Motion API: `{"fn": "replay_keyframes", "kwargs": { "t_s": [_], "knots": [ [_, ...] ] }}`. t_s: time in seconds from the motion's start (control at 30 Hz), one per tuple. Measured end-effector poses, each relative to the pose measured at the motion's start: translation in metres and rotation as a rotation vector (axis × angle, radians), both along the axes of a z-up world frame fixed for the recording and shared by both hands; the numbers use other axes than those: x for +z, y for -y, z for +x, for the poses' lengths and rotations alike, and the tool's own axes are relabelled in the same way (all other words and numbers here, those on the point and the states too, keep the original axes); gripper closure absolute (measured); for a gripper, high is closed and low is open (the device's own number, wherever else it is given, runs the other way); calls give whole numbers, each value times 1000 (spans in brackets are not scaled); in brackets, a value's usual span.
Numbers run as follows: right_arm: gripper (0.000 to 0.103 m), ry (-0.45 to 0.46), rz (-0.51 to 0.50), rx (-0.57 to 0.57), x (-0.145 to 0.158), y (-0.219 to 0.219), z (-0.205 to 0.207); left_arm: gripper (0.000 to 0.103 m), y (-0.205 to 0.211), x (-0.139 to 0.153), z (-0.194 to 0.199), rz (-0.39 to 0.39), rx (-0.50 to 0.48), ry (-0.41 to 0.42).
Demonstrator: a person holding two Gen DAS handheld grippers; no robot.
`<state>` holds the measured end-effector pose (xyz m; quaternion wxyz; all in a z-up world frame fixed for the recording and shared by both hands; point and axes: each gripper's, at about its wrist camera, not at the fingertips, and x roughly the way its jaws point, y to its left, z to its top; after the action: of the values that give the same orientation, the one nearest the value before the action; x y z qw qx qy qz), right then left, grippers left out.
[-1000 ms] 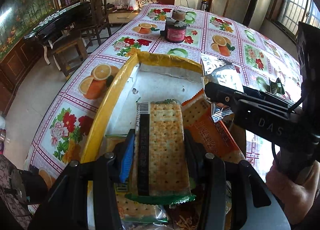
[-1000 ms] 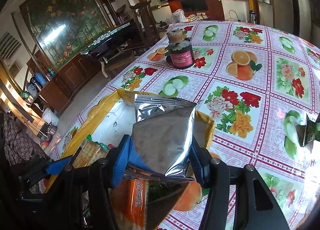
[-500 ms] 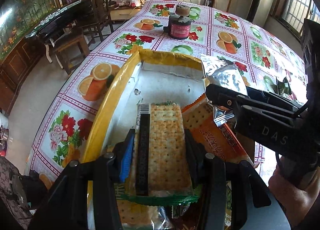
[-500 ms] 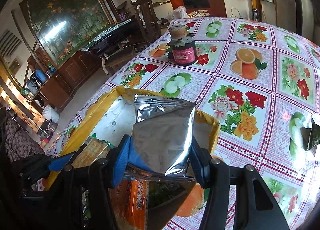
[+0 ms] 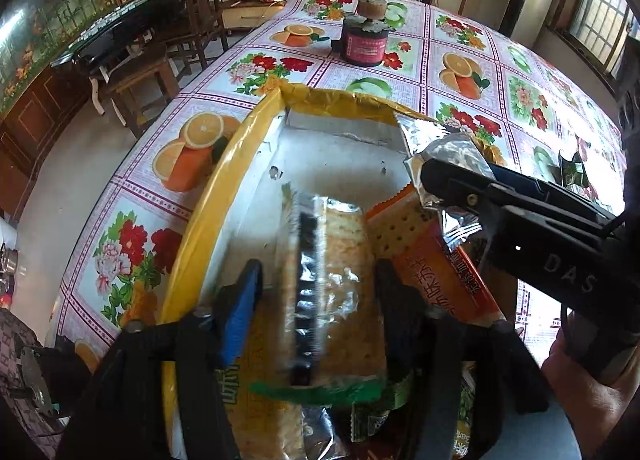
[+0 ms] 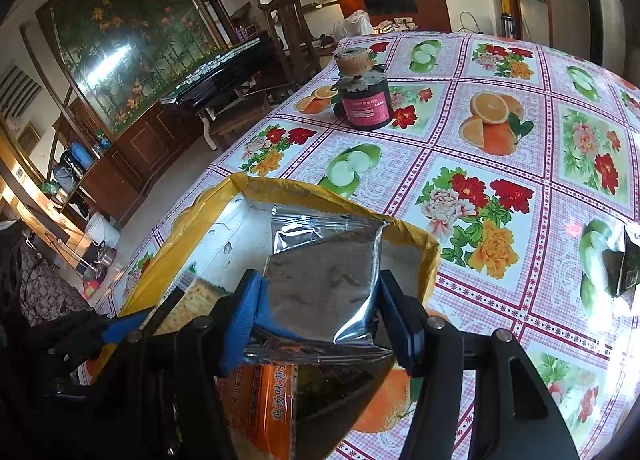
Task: Organize snacks
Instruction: 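Move both tools back toward the remaining snacks on the table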
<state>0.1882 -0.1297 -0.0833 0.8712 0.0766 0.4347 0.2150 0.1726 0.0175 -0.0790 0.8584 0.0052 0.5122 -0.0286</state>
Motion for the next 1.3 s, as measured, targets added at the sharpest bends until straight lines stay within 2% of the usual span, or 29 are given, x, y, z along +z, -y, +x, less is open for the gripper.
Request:
{"fn": "replay_keyframes", "kwargs": {
  "t_s": [0.03, 0.1, 0.3, 0.6, 0.77, 1.03, 1.3],
  "knots": [
    [43, 2, 1, -4, 1, 1, -1, 35, -1, 0, 0, 0, 3, -1],
    [43, 7, 5, -12, 4, 4, -3, 22, -3, 1, -2, -10, 14, -4],
    [38, 44, 15, -37, 20, 16, -16, 14, -5, 9, -11, -25, 23, 20],
    [36, 77, 52, -144, 31, 71, -53, 11, 10, 24, -36, -33, -25, 64],
    [36, 79, 63, -226, 30, 115, -89, 11, 25, 32, -49, -88, -83, 66],
    [36, 73, 56, -354, 27, 181, -131, 10, 70, 52, -77, -122, -177, 110],
    [35, 47, 55, -454, 16, 233, -156, 7, 123, 54, -93, -99, -289, 109]
  ]
}}
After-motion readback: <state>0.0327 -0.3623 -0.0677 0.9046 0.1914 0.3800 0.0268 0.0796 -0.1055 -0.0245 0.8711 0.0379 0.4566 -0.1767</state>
